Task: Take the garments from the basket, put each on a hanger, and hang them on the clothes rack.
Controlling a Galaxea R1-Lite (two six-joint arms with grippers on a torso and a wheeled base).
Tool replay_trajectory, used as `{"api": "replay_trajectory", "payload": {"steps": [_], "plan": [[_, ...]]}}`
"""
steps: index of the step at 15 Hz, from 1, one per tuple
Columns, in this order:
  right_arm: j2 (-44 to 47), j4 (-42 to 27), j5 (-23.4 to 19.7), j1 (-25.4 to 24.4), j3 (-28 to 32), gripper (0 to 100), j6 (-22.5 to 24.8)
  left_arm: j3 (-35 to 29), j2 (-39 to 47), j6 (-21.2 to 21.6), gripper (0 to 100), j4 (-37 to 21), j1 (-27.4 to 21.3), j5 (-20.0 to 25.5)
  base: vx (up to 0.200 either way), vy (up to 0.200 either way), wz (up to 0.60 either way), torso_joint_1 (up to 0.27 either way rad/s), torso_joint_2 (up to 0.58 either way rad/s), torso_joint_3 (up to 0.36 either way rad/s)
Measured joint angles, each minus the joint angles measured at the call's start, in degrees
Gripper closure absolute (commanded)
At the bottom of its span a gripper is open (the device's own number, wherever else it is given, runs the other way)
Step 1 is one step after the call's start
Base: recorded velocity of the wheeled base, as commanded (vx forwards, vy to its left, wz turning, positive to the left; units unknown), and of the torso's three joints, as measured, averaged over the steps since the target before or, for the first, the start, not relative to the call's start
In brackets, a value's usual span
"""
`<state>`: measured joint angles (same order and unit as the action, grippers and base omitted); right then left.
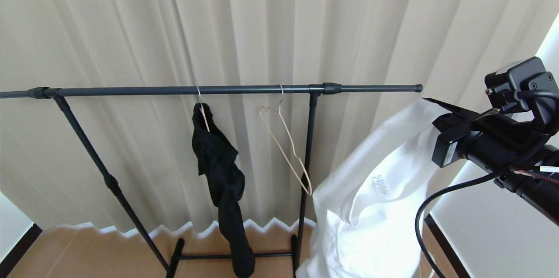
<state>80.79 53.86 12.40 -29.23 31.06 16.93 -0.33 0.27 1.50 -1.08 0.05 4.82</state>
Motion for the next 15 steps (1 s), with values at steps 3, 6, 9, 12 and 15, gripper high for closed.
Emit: {"api": "replay_trajectory", "payload": {"steps": [3, 6, 9, 12, 15], "plan": [[-0.1, 0.2, 0.0, 0.0, 0.1, 100, 0.0, 0.0, 0.0, 0.0, 0, 0.0, 0.0, 0.1, -0.133, 0.2, 0.0, -0.014, 0.0, 0.004], [-0.1, 0.1, 0.0, 0.0, 0.0, 100, 0.0, 0.0, 0.0, 0.1, 0, 0.0, 0.0, 0.0, 0.0, 0.2, 0.0, -0.004, -0.01, 0.004], [-0.1, 0.0, 0.0, 0.0, 0.0, 100, 0.0, 0.0, 0.0, 0.0, 0, 0.0, 0.0, 0.0, 0.0, 0.0, 0.0, 0.0, 0.0, 0.0], [0.0, 0.1, 0.0, 0.1, 0.0, 100, 0.0, 0.0, 0.0, 0.0, 0, 0.0, 0.1, -0.1, 0.0, 0.0, 0.0, 0.0, 0.0, 0.0], [0.2, 0.0, 0.3, 0.0, 0.0, 100, 0.1, 0.0, 0.0, 0.2, 0, 0.0, 0.0, 0.0, 0.0, 0.0, 0.0, 0.0, 0.0, 0.0]]}}
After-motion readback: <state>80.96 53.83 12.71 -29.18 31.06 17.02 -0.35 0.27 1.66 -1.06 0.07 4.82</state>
